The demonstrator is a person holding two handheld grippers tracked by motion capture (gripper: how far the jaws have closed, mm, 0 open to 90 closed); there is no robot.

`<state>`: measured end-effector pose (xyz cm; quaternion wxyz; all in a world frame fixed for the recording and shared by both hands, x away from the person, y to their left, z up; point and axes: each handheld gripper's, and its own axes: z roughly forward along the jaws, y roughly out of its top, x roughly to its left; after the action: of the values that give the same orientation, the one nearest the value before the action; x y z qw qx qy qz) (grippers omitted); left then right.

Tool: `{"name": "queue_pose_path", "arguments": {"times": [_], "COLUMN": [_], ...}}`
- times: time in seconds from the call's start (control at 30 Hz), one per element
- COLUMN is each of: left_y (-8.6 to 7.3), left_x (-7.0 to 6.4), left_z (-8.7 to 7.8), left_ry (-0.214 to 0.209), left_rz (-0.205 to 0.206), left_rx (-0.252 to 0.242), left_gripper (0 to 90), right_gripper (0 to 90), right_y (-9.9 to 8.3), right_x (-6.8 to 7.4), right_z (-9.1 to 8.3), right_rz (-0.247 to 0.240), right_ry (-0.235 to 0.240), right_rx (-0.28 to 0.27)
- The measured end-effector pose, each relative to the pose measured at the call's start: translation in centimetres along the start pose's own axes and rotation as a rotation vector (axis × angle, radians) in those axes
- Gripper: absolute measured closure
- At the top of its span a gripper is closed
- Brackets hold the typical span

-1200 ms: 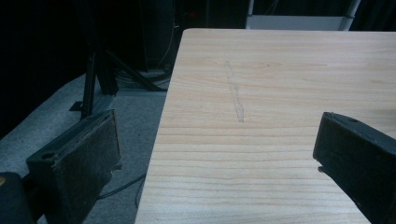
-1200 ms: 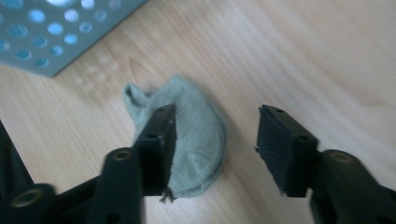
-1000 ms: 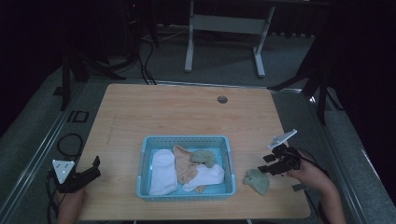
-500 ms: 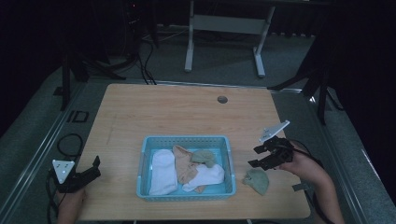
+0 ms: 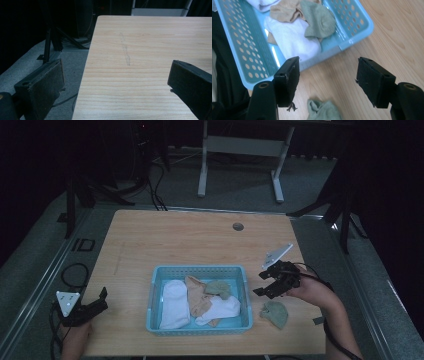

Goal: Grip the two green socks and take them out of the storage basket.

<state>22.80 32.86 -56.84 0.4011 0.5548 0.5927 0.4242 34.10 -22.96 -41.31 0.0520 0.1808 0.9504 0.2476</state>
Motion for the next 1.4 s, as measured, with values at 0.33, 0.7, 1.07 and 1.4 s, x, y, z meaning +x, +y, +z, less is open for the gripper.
{"name": "queue_pose_path", "arguments": {"times": [0.33, 0.7, 1.07, 1.4], "left_y": [0.0, 0.0, 0.0, 0.0], "left_x": [0.0, 0.0, 0.0, 0.0], "left_z": [0.0, 0.0, 0.0, 0.0], "left_ry": [-0.003, -0.005, -0.008, -0.01], "left_rz": [-0.001, 0.001, 0.003, 0.003], "left_rx": [-0.001, -0.003, -0.004, -0.005], "left_gripper": [0.4, 0.4, 0.4, 0.4], "right_gripper": [34.5, 39.1, 44.2, 47.7], "right_y": [3.5, 6.7, 7.9, 8.1], "right_x": [1.2, 2.2, 2.5, 1.8], "right_z": [1.7, 5.2, 8.6, 12.2], "right_rz": [-0.089, -0.169, -0.217, -0.211], "right_ry": [0.039, 0.09, 0.099, 0.093], "right_rx": [0.002, 0.047, 0.135, 0.241]}}
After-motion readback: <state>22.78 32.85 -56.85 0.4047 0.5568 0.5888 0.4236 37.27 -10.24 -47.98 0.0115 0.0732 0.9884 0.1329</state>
